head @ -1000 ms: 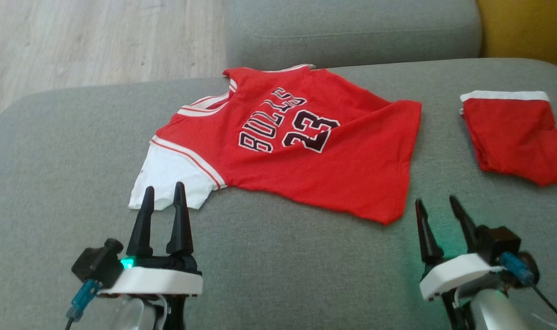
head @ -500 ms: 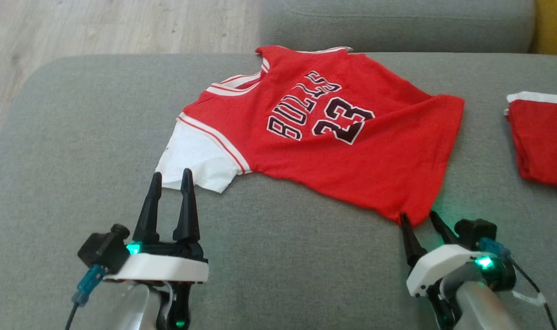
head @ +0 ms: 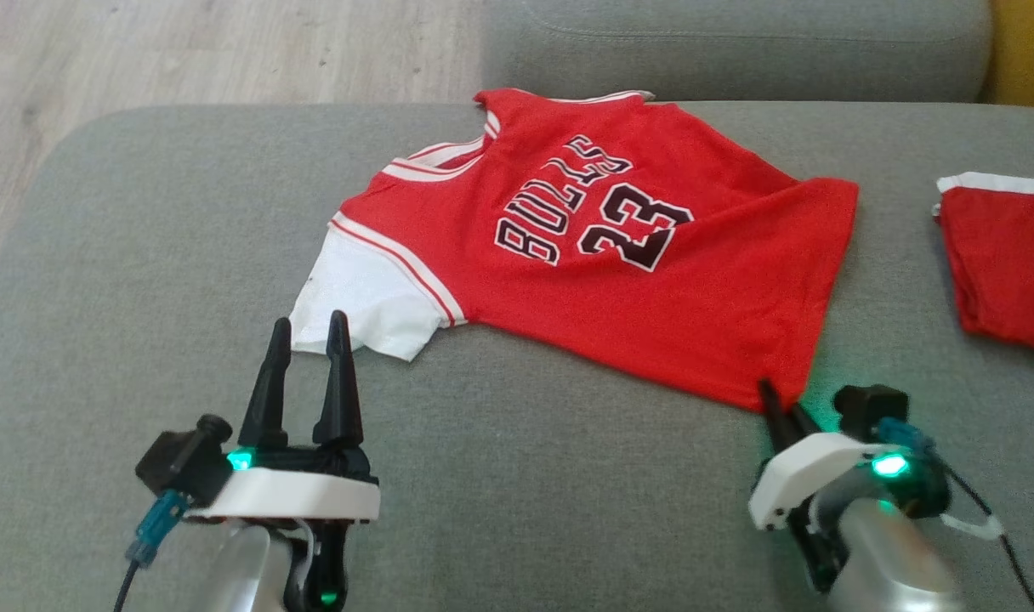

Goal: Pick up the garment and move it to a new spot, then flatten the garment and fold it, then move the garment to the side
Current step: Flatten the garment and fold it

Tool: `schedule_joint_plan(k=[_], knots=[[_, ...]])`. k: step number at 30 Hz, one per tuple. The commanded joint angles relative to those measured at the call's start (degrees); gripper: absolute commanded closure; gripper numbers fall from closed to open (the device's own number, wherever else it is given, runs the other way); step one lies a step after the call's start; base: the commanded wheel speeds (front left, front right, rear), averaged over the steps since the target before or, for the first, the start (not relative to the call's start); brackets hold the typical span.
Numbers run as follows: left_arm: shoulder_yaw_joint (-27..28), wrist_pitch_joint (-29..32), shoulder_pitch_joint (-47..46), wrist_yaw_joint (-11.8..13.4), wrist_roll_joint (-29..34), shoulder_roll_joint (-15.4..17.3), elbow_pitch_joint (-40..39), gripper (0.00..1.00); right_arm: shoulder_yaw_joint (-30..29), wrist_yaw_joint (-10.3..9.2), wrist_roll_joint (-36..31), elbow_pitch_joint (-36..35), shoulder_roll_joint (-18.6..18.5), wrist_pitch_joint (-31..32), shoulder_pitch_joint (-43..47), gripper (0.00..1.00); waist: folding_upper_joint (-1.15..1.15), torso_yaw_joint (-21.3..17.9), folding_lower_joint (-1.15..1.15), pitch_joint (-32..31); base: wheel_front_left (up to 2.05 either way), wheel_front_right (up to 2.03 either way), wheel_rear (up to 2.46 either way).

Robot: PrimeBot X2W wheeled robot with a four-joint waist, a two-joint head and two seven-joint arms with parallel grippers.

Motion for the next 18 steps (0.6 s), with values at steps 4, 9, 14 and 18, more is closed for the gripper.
schedule_joint_plan(k=[4,9,14,18], knots=[[2.7,-0.3,-1.8,0.1,0.7,0.5,-2.0,0.00,-6.2,-0.05,-6.6,-0.5,-0.7,-1.4,-2.1,1.00,0.00,-1.4,0.00,-0.5,0.00,0.00,0.00],[2.7,-0.3,-1.8,0.1,0.8,0.5,-1.9,0.00,-13.1,-0.05,-12.9,-1.7,-2.1,-0.8,-2.2,1.00,0.00,-2.6,0.00,-0.7,0.00,0.00,0.00],[2.6,-0.3,-1.9,0.1,0.7,0.5,-1.8,0.00,-16.9,-0.05,-17.0,-3.2,-2.3,0.2,-2.2,1.00,0.00,-3.3,0.00,-0.9,0.00,0.00,0.00],[2.7,-0.3,-1.9,0.1,0.7,0.5,-1.7,0.00,-20.4,-0.05,-19.4,-5.1,-1.5,0.1,-2.4,0.00,0.00,-4.1,0.00,-1.0,0.00,0.00,0.00]])
